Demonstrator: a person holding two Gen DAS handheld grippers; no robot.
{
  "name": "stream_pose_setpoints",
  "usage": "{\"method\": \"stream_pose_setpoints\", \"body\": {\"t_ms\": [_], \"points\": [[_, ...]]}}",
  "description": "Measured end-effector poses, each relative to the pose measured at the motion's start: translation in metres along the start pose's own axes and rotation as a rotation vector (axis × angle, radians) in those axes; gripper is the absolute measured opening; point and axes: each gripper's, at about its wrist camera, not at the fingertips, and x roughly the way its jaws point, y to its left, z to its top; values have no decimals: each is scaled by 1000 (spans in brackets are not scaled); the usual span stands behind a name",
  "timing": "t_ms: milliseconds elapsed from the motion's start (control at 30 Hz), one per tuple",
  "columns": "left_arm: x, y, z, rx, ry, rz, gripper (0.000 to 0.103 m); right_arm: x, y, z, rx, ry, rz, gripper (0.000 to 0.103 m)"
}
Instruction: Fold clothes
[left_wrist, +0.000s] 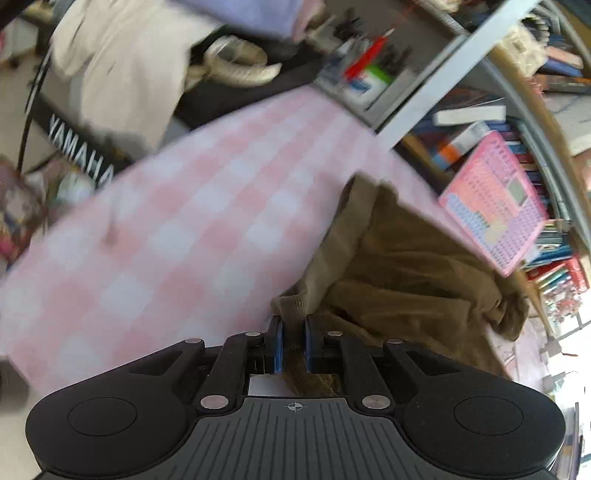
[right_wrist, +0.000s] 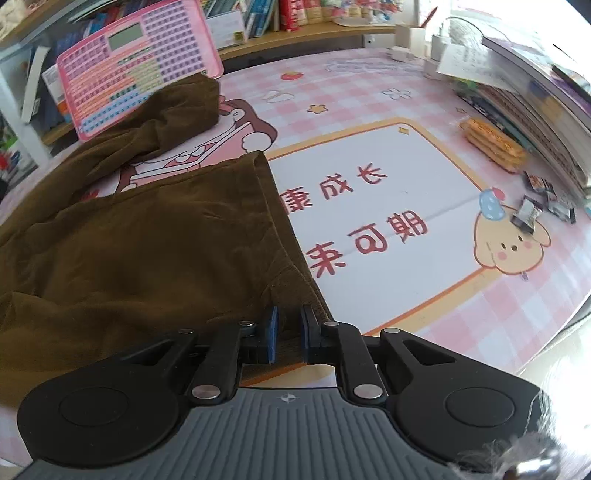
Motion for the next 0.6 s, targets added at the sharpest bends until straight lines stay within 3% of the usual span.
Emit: {"method": "stream_pose_setpoints", "body": {"t_ms": [133,267,333,400,467,600], "points": [[3,5,-3,2,1,-5,17,1,-5,4,35,10,10,12],[2,7,1,3,9,-11,17,-4,-9,5,66,-10,-14,24],[2,7,2,6,11,-10,17,-1,-8,4,51,-3,-45,23],[2,5,3,15,14,-9,17,4,-4,3,6,1,-63,18],[1,3,4,33,19,-9,17,2,-1,7,-43,-10,-51,0],[2,5,5,43,26,-12,17,-29,-11,19,8,-131,-62,1]]}}
